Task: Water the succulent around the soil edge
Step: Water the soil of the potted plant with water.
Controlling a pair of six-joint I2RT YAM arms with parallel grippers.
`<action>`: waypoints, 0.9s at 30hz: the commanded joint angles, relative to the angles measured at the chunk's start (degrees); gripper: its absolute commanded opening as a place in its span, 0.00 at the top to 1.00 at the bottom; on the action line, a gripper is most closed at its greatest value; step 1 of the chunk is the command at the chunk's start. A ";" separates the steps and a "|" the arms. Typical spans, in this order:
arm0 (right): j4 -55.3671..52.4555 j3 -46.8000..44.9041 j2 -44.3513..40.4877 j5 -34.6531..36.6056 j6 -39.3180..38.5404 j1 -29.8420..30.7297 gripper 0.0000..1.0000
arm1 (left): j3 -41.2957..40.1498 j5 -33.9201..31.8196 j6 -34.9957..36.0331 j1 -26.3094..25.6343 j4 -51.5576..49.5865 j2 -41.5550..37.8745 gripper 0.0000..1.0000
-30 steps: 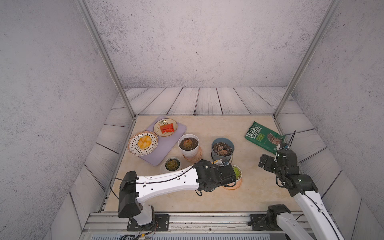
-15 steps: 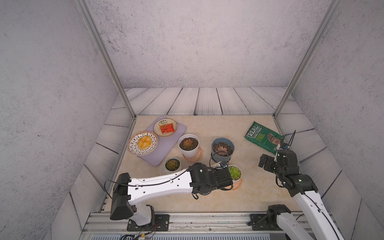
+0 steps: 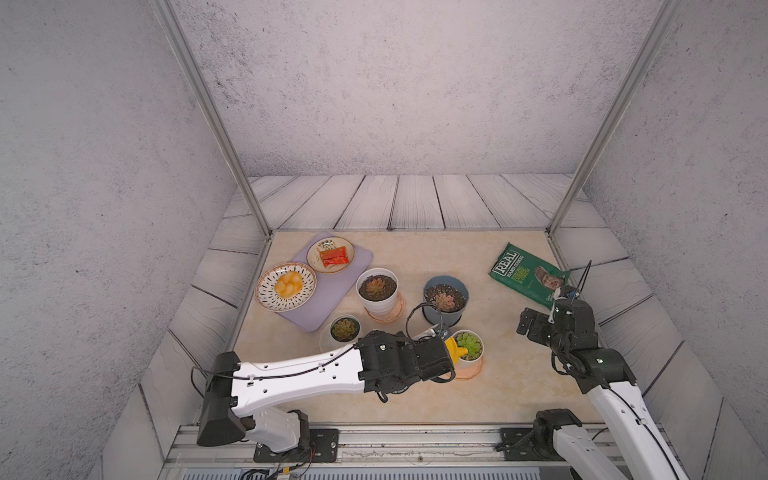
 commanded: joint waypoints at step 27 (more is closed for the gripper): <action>0.04 -0.52 -0.31 0.55 0.11 0.23 0.01 | -36.55 -10.98 -17.21 5.30 36.77 -26.02 1.00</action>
